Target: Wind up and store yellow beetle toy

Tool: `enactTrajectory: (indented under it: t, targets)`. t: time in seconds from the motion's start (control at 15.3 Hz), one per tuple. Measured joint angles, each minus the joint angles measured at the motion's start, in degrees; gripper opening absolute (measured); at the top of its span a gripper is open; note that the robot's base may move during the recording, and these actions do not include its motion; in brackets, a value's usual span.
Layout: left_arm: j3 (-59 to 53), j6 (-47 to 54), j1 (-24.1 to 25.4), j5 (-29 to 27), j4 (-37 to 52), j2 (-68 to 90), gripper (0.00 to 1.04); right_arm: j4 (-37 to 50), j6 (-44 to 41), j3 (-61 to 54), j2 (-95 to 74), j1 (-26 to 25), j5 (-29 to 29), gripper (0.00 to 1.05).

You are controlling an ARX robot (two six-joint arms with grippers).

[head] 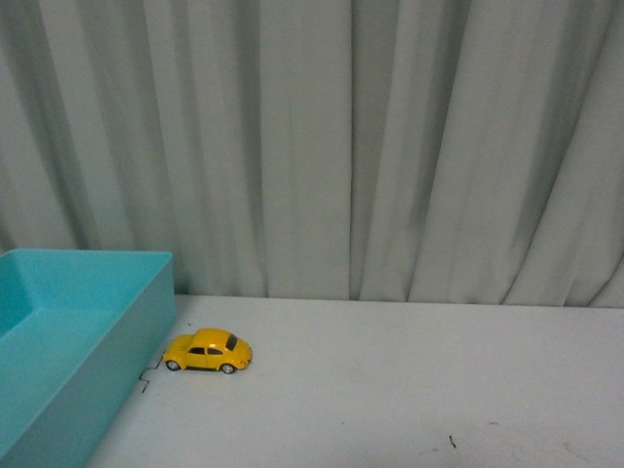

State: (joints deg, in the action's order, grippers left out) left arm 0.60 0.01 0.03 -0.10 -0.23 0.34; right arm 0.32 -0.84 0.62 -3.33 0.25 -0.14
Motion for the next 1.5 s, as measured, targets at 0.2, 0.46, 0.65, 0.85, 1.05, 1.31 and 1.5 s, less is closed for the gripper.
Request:
enactTrajectory:
  t: [0.2,0.46,0.65,0.85,1.05,1.31,1.5]
  targets:
    - [0.00,0.00,0.00,0.11,0.04,0.00,0.98,-0.63,0.02,0.00,3.06,0.00,0.15,0.02]
    - [0.00,0.00,0.00,0.07,0.02,0.00,0.98,-0.55,0.00,0.00,3.19,0.00,0.15,0.41]
    - [0.00,0.00,0.00,0.07,0.04,0.00,0.98,-0.55,0.00,0.00,3.19,0.00,0.15,0.76]
    - [0.00,0.00,0.00,0.07,0.02,0.00,0.98,-0.55,0.00,0.00,3.19,0.00,0.15,0.98]
    - [10.75,-15.74,-1.62,-10.12,-19.45,15.43,0.98,-0.50,0.00,0.00,3.19,0.00,0.02,0.98]
    - [20.46,-23.19,4.50,-6.23,5.70,42.32,0.98,-0.52,-0.02,0.00,3.17,0.00,0.09,0.98]
    - [31.10,-17.33,4.46,-5.33,17.29,68.04,0.98,-0.55,0.02,0.00,3.17,0.00,0.13,0.98]
